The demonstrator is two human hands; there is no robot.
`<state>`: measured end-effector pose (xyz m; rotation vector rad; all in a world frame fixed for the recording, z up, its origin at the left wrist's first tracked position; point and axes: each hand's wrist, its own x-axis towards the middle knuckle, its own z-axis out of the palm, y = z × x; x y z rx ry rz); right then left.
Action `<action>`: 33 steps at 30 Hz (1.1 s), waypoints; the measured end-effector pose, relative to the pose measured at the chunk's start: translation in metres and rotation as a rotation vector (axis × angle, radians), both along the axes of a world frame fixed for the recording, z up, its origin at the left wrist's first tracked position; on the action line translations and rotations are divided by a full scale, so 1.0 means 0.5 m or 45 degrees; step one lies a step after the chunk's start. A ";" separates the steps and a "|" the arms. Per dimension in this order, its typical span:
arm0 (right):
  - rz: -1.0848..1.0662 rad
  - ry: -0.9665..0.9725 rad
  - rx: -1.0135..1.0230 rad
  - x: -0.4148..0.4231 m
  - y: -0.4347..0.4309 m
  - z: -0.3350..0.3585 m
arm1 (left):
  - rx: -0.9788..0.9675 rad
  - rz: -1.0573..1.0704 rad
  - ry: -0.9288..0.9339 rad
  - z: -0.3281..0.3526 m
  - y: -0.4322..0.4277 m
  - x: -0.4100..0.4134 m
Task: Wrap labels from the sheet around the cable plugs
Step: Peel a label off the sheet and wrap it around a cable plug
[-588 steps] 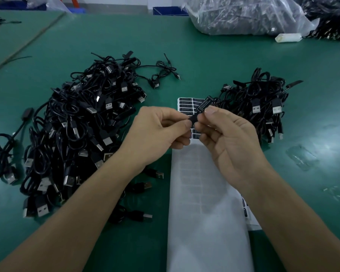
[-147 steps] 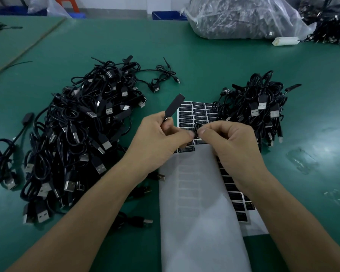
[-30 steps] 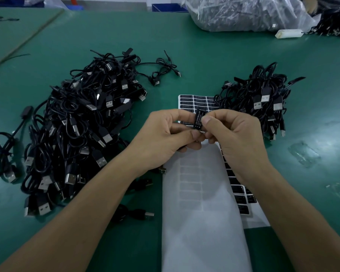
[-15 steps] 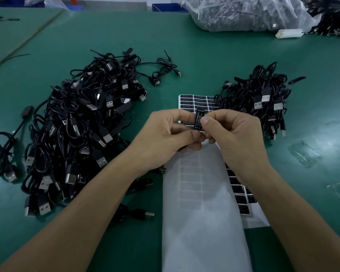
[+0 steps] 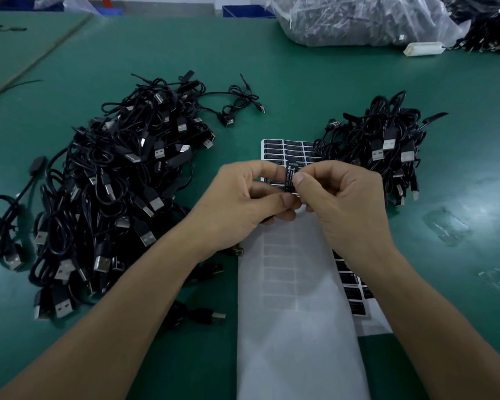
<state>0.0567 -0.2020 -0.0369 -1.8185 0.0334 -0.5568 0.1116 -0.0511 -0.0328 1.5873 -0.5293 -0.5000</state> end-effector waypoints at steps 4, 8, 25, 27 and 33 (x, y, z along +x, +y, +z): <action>0.001 -0.007 0.006 0.000 0.002 -0.001 | 0.008 -0.003 -0.018 0.000 0.001 0.000; -0.008 -0.010 0.014 0.001 0.004 0.001 | 0.009 -0.004 -0.022 -0.001 0.002 0.001; -0.026 -0.001 0.038 -0.003 0.016 0.005 | -0.061 0.032 0.031 -0.001 0.001 0.002; -0.027 0.001 0.036 -0.004 0.017 0.006 | -0.065 0.029 0.022 -0.002 0.001 0.001; -0.021 0.009 0.054 -0.009 0.020 0.010 | -0.078 0.034 0.009 -0.006 0.001 0.001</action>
